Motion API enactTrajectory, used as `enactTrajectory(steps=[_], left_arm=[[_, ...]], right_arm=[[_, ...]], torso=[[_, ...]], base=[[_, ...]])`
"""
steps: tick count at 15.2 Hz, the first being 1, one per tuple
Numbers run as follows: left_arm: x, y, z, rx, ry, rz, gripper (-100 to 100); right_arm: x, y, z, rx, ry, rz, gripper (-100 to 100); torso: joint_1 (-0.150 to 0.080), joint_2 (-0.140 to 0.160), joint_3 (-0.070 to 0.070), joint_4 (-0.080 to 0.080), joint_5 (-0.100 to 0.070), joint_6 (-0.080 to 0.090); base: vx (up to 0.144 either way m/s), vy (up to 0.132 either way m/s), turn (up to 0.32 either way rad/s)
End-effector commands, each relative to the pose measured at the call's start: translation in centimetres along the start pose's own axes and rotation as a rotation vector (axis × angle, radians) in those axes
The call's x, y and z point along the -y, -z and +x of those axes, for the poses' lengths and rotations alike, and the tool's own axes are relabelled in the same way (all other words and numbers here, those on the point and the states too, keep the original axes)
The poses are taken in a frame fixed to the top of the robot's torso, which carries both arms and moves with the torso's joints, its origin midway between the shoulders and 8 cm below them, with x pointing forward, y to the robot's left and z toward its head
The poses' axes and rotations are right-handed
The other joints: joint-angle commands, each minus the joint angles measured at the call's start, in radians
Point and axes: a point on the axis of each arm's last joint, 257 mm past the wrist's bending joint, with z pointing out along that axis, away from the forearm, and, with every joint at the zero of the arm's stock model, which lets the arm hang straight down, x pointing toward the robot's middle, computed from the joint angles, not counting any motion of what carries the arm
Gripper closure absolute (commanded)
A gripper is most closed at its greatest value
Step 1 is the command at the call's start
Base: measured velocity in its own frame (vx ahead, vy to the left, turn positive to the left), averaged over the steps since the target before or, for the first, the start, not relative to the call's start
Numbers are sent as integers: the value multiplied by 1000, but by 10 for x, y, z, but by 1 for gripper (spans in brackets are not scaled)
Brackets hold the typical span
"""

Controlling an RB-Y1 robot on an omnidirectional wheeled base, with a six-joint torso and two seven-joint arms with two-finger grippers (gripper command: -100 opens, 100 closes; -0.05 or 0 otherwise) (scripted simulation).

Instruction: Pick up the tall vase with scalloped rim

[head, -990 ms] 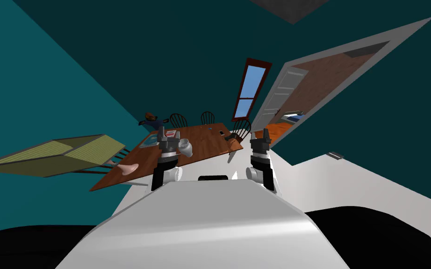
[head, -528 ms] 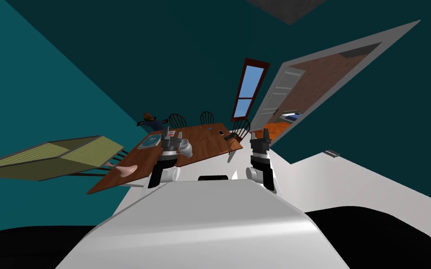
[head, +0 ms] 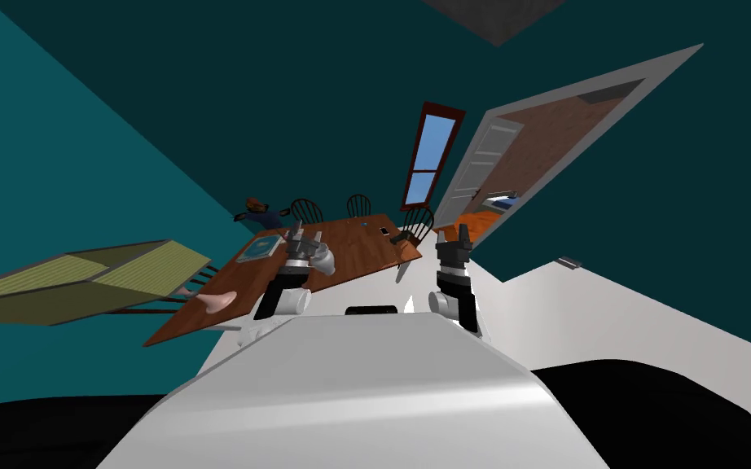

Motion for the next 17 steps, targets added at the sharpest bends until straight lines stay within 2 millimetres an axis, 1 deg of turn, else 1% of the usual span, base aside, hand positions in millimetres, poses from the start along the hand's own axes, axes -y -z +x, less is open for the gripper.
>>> enactTrajectory(steps=[1,5,7,17], left_arm=[[-7,-1,-1,3,7,-30,-100],[-25,-6,-5,3,43,-111,-100],[-30,-9,-6,2,63,-140,-100],[-64,-12,-15,29,125,-302,-100]], right_arm=[[0,0,0,0,0,0,0],[0,0,0,0,0,0,0],[0,0,0,0,0,0,0],[0,0,0,0,0,0,0]], torso=[[0,0,0,0,0,0],[0,0,0,0,0,0],[0,0,0,0,0,0],[0,0,0,0,0,0]], base=[[-6,21,-13],[-5,25,-58],[-4,24,-38],[-6,24,-49]])
